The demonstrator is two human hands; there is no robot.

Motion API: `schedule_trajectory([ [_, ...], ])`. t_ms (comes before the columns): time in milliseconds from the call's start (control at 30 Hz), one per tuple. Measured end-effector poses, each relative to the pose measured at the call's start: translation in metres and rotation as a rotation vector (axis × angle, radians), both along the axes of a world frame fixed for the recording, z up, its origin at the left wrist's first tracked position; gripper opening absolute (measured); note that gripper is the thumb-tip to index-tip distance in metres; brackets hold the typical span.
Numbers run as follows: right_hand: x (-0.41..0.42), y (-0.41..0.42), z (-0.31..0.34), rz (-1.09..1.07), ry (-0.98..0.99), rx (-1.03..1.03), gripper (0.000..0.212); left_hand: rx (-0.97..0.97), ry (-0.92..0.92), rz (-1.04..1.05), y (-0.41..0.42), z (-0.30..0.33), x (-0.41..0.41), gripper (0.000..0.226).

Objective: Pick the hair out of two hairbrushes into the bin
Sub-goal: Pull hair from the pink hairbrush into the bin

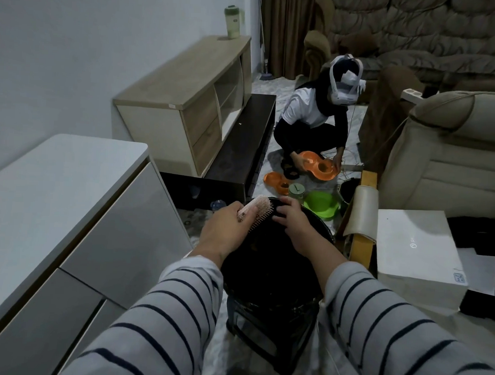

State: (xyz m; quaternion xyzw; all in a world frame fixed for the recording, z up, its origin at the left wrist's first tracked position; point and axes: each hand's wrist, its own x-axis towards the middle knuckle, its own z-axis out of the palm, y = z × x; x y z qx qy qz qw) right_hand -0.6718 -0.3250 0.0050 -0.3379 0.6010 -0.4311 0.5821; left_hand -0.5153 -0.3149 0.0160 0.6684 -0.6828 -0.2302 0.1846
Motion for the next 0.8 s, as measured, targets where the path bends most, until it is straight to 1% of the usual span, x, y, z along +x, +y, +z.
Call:
schedule_trajectory([
  [33,0.003,-0.001,0.002,0.034,-0.106,0.044,0.037,-0.003,0.002,-0.002,0.000,0.000,-0.002,0.045],
  [67,0.006,-0.001,0.003,0.078,-0.151,0.086,0.039,-0.007,0.005,-0.003,0.000,0.001,-0.003,0.045],
  [133,0.010,-0.001,-0.003,0.174,-0.173,0.151,0.041,-0.015,0.005,0.003,0.000,0.001,-0.003,0.044],
  [200,0.011,0.001,-0.009,0.243,-0.104,0.179,0.044,-0.016,0.002,0.021,0.000,0.000,0.000,0.043],
  [267,0.009,0.003,-0.010,0.286,0.029,0.150,0.042,-0.009,-0.003,0.051,-0.001,-0.001,0.004,0.042],
  [333,0.005,0.001,-0.011,0.274,0.067,0.086,0.037,0.009,-0.019,0.079,0.000,-0.004,0.009,0.043],
  [433,0.000,-0.002,-0.010,0.194,-0.031,0.032,0.035,0.043,-0.018,0.103,-0.001,-0.011,0.016,0.045],
  [467,-0.002,-0.003,-0.010,0.168,-0.027,0.030,0.036,0.051,-0.006,0.115,-0.001,-0.012,0.018,0.046],
  [500,-0.004,-0.002,-0.010,0.153,0.012,0.030,0.037,0.056,0.011,0.129,-0.001,-0.012,0.019,0.046],
  [533,-0.008,-0.001,-0.011,0.155,0.091,0.029,0.037,0.054,0.027,0.146,-0.002,-0.011,0.019,0.047],
  [600,-0.016,0.002,-0.013,0.213,0.328,0.006,0.037,0.030,0.057,0.182,-0.003,-0.008,0.019,0.047],
  [667,-0.025,0.008,-0.016,0.316,0.560,-0.027,0.037,-0.008,0.078,0.205,-0.004,-0.004,0.018,0.046],
  [733,-0.033,0.015,-0.023,0.405,0.710,-0.007,0.040,-0.035,0.085,0.210,-0.004,-0.002,0.018,0.046],
  [800,-0.038,0.020,-0.031,0.462,0.814,0.019,0.036,-0.047,0.086,0.206,-0.005,-0.001,0.018,0.046],
])
